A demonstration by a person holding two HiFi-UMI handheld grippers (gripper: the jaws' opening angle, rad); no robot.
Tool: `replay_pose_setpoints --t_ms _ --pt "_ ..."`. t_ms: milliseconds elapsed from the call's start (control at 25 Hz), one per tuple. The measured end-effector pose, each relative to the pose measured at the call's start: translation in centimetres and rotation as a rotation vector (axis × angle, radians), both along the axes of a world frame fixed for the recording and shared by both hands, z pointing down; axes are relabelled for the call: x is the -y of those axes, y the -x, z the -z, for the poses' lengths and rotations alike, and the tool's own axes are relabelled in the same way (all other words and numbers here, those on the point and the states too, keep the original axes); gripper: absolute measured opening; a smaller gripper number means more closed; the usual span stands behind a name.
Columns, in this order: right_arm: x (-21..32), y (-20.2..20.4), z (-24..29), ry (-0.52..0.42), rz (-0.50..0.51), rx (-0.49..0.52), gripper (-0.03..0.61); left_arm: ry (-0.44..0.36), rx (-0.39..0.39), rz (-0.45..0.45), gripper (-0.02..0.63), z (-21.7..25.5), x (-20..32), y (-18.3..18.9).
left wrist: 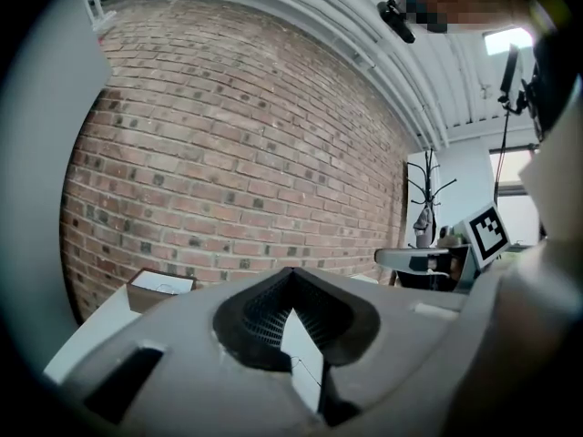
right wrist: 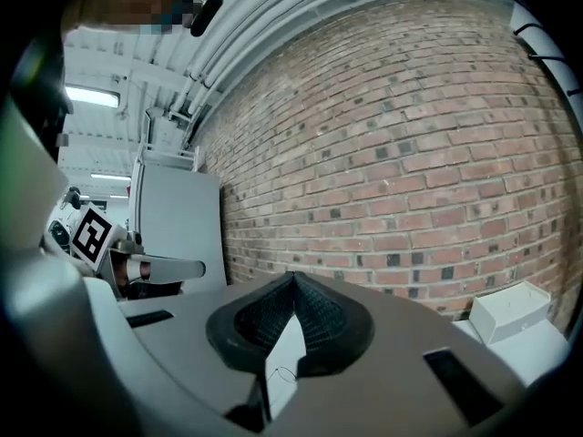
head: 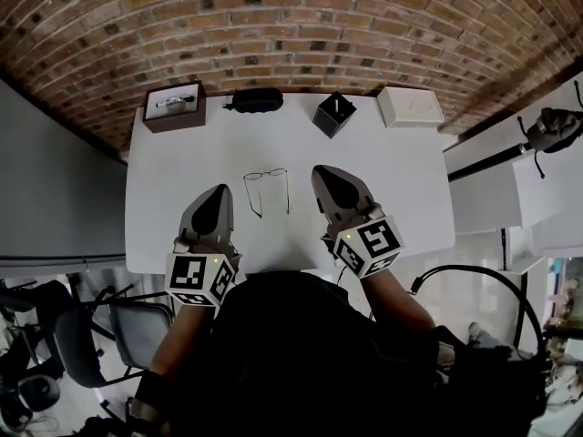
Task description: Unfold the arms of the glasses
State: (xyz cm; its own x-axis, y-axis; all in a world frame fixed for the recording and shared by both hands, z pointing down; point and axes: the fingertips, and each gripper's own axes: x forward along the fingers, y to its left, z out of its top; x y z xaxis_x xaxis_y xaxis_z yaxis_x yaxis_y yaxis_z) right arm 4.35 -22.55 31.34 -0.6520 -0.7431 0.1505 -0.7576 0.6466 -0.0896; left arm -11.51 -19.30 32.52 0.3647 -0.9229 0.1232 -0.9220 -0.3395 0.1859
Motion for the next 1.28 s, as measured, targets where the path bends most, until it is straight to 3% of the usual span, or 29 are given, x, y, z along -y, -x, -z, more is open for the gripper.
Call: replay_pose_setpoints --t_ms 160,360,640,1280 --pt "-0.1 -0.8 1.6 -0.041 -0.026 0.018 0.009 -0.016 -0.02 -0.018 0.011 1.7 -0.8 -0.5" --pt "-0.9 -1.1 1.7 -0.023 -0.041 0.021 0.008 -0.06 0.017 0.007 0.011 3.0 -1.6 0.1" --pt "-1.5 -1.2 2.2 -0.028 -0.036 0.012 0.008 -0.048 0.012 0.073 0.011 2.7 -2.0 1.3" --pt "-1.1 -0.9 2.5 -0.054 -0.018 0.011 0.008 -0.068 0.043 0.1 0.011 3.1 -2.6 2.0"
